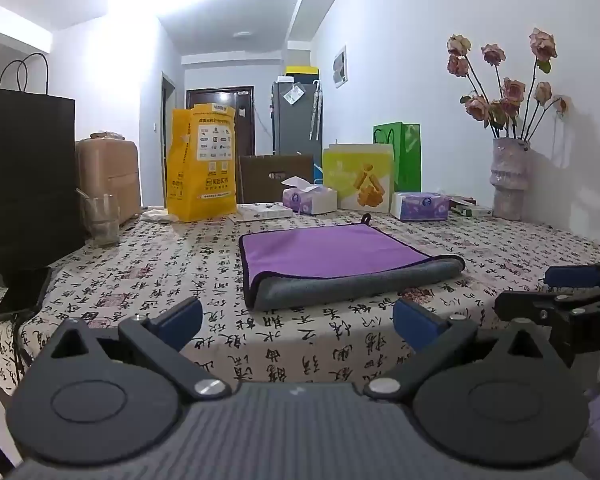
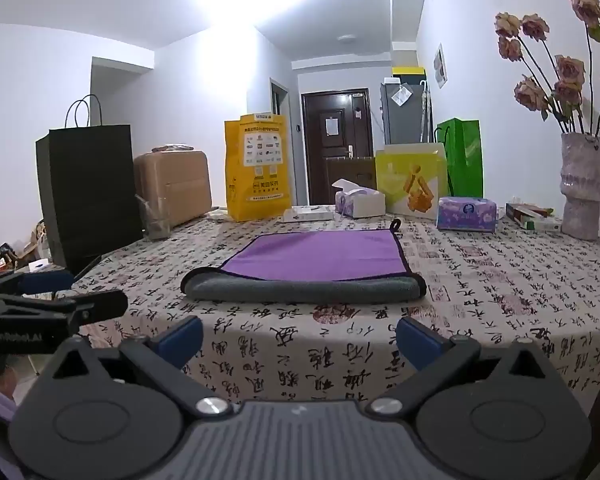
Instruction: Fold towel
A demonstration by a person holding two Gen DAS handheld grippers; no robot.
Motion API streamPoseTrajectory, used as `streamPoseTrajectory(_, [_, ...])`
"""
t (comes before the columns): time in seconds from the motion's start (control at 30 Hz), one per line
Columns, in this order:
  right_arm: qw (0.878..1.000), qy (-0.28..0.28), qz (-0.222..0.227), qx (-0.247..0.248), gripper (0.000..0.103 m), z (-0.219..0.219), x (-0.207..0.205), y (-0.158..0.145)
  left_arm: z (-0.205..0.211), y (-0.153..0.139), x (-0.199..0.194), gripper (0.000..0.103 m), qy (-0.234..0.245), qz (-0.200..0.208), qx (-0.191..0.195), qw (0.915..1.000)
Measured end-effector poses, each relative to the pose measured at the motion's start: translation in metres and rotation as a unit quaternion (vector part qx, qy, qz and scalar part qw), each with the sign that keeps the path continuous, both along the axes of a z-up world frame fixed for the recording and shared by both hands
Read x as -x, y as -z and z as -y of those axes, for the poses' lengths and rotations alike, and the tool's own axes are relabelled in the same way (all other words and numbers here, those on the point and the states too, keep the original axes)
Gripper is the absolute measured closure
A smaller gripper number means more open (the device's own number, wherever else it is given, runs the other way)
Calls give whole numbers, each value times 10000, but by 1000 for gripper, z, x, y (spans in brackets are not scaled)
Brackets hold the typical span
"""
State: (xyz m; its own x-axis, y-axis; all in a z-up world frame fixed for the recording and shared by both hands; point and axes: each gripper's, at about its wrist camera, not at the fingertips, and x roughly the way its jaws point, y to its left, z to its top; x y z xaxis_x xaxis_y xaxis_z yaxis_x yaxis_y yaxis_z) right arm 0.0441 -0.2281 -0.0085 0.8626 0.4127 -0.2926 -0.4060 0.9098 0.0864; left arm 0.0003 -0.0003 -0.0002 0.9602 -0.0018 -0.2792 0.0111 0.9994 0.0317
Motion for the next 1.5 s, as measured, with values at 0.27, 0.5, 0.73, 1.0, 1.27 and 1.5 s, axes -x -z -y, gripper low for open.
streamPoseTrajectory(0.27, [10000, 1, 80, 3, 0, 0, 0, -2, -2, -4, -4, 0, 8, 92, -2, 10000])
streamPoseTrajectory(0.5, [10000, -32, 77, -34, 0, 3, -1, -4, -3, -6, 1, 0, -30, 154, -1, 9999])
streamPoseTrajectory(0.73, [9999, -45, 118, -31, 0, 0, 3, -3, -2, -5, 3, 0, -33, 169, -5, 9999])
streamPoseTrajectory(1.0, [9999, -15, 93, -59, 0, 1, 2, -1, -1, -4, 3, 0, -33, 169, -12, 9999])
streamPoseTrajectory(1.27, [9999, -16, 82, -63, 0, 1, 2, -1, -1, -3, 3, 0, -35, 169, -16, 9998])
streamPoseTrajectory(1.5, [9999, -6, 78, -64, 0, 1, 1, -1, -1, -4, 3, 0, -34, 168, -17, 9999])
